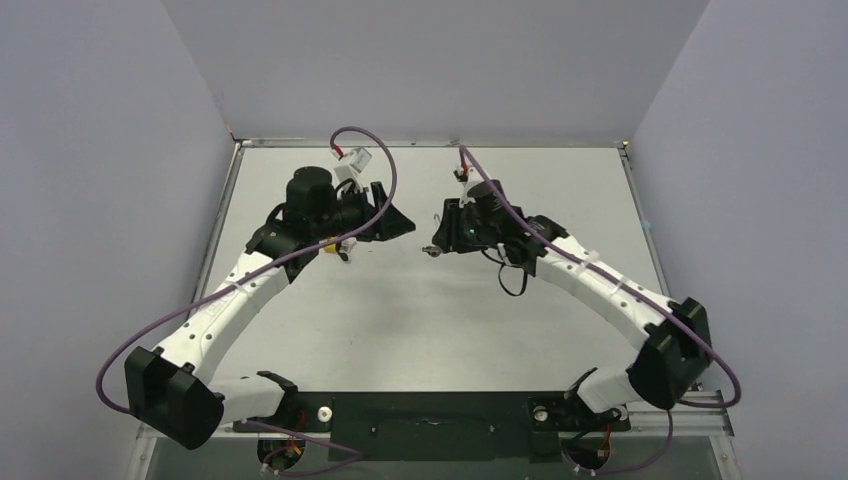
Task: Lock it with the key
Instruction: Pick up the lock from the center of the board.
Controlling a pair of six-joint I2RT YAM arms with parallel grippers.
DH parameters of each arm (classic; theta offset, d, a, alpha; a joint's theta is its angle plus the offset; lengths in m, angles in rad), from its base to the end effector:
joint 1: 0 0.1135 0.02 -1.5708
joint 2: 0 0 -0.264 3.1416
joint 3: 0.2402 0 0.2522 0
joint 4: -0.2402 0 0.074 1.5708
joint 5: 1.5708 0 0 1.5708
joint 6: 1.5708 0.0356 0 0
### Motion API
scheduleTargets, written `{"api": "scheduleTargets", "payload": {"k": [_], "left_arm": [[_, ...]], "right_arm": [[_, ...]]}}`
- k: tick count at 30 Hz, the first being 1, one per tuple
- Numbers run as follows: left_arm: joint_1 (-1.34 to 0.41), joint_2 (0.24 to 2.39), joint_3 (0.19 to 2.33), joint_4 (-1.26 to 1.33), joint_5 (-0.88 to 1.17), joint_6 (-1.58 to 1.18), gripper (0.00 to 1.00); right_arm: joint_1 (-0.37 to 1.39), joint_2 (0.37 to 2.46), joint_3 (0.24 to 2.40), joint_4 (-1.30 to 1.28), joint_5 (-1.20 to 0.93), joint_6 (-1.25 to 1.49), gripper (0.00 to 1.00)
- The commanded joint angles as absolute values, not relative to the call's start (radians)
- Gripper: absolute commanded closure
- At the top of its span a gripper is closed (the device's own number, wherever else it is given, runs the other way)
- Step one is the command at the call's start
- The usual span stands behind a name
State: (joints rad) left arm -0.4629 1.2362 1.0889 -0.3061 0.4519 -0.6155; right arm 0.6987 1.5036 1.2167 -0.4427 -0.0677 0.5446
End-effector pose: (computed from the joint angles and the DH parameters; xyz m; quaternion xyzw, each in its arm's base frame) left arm 0.2434 -0.1388 0.3398 0.0554 0.8330 -0.4283 0.3458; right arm 0.2556 0.2179 0.2921 -0.0840 0.9086 0.2628 0.3137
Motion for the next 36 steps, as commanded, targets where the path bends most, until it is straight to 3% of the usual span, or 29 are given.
{"api": "scheduleTargets", "payload": {"k": [1,14,24,36], "left_arm": [[-0.46,1.202,1.217,-0.142,0.62,-0.509,0.47],[-0.458,1.194,1.37,-0.026,1.073,-0.46,0.48],[-0.467,1.186,1.313,0.173,1.231,-0.617,0.48],[-0.511,1.189,1.296,0.156,1.255,-0.617,0.49]], "right_arm": [[0.668,1.322,1.196,-0.498,-0.333,0.407,1.0],[0.69,0.956,1.289,-0.629,-0.662,0.356,1.0],[0.785,0.943,1.378,-0.64,-0.669,0.376,1.0],[0.819,0.986,1.456,-0.661,-0.66,0.366,1.0]]}}
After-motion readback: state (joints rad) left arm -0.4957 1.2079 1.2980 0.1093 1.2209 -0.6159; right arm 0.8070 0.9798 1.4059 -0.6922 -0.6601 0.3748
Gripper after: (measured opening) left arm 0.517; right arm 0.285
